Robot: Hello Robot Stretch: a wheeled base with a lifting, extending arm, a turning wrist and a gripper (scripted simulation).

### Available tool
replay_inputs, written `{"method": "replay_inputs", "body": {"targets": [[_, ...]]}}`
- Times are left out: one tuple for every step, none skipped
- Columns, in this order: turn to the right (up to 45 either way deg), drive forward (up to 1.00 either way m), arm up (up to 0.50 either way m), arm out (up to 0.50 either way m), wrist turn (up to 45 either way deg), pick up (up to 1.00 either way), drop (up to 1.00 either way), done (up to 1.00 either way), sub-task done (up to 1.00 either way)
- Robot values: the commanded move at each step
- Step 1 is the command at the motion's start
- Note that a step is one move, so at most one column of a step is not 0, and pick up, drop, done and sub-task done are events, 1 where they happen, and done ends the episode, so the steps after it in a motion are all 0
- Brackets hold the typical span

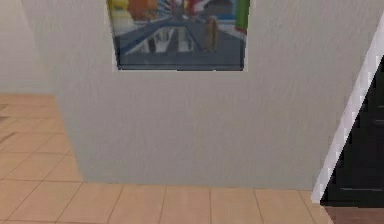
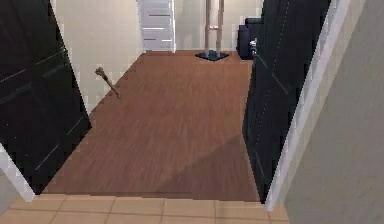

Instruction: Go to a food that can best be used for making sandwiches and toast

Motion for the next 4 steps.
{"method": "replay_inputs", "body": {"targets": [[-45.0, 0.00, 0.00, 0.00, 0.0, 0.00, 0.00, 0.00, 0.00], [-21.0, 0.00, 0.00, 0.00, 0.0, 0.00, 0.00, 0.00, 0.00], [-3.0, 0.00, 0.00, 0.00, 0.0, 0.00, 0.00, 0.00, 0.00], [0.0, 0.90, 0.00, 0.00, 0.0, 0.00, 0.00, 0.00, 0.00]]}}
